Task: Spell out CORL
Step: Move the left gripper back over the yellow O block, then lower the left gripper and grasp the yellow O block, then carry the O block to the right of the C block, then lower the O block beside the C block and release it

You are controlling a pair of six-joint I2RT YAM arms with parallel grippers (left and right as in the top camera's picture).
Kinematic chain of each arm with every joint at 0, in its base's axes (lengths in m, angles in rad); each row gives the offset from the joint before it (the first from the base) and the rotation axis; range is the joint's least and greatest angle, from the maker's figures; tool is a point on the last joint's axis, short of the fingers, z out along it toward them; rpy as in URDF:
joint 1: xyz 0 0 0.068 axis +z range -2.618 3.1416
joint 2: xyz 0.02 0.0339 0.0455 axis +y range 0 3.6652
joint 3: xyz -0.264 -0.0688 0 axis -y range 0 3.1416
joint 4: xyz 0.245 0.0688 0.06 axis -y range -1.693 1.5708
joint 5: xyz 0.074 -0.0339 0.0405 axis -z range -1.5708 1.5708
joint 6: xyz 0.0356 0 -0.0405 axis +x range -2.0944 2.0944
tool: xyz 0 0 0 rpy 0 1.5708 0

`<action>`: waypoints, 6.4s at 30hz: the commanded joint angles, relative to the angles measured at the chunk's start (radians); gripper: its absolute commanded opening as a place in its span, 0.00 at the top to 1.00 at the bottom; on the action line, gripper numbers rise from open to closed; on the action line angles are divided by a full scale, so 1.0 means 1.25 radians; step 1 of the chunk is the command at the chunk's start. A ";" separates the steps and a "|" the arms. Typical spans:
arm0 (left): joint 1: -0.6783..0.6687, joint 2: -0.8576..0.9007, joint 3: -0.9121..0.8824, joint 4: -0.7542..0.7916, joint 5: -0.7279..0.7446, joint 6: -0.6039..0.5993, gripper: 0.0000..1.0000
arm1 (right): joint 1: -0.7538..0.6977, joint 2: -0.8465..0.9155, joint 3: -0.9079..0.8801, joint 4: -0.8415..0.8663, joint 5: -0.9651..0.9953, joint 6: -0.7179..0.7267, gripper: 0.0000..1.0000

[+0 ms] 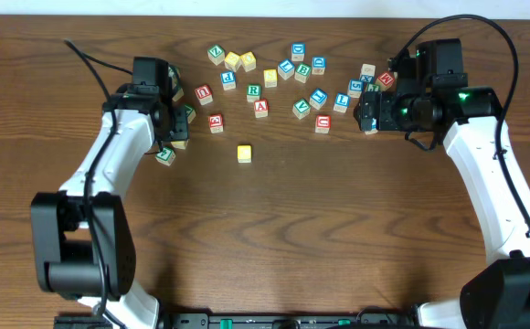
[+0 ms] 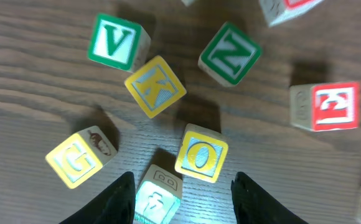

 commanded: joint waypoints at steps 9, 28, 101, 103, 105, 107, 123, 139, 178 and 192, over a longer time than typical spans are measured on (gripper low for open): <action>0.001 0.063 0.005 0.014 0.015 0.055 0.51 | 0.007 0.001 0.017 0.000 0.001 0.009 0.01; 0.001 0.063 0.003 0.027 0.020 0.068 0.51 | 0.007 0.001 0.017 0.009 0.001 0.009 0.01; 0.000 0.076 -0.010 0.063 0.067 0.031 0.70 | 0.007 0.001 0.017 0.008 0.001 0.009 0.01; 0.000 0.060 -0.010 0.054 0.067 0.003 0.72 | 0.007 0.001 0.017 0.008 0.001 0.009 0.01; 0.000 0.053 -0.010 0.042 0.067 -0.024 0.72 | 0.007 0.001 0.017 0.008 0.000 0.009 0.01; 0.000 0.053 -0.010 0.032 0.068 -0.026 0.72 | 0.007 0.001 0.017 0.005 0.000 0.010 0.01; -0.175 -0.032 0.001 0.022 0.067 -0.104 0.73 | 0.007 0.001 0.017 0.002 0.000 0.010 0.01; -0.432 0.007 0.000 0.097 -0.091 -0.376 0.72 | 0.007 0.001 0.017 -0.012 0.000 0.009 0.01; -0.429 0.157 0.000 0.145 -0.132 -0.355 0.72 | 0.007 0.001 0.017 -0.027 0.001 0.009 0.01; -0.422 0.157 0.000 0.151 -0.131 -0.355 0.66 | 0.007 0.001 0.017 -0.027 0.001 0.009 0.01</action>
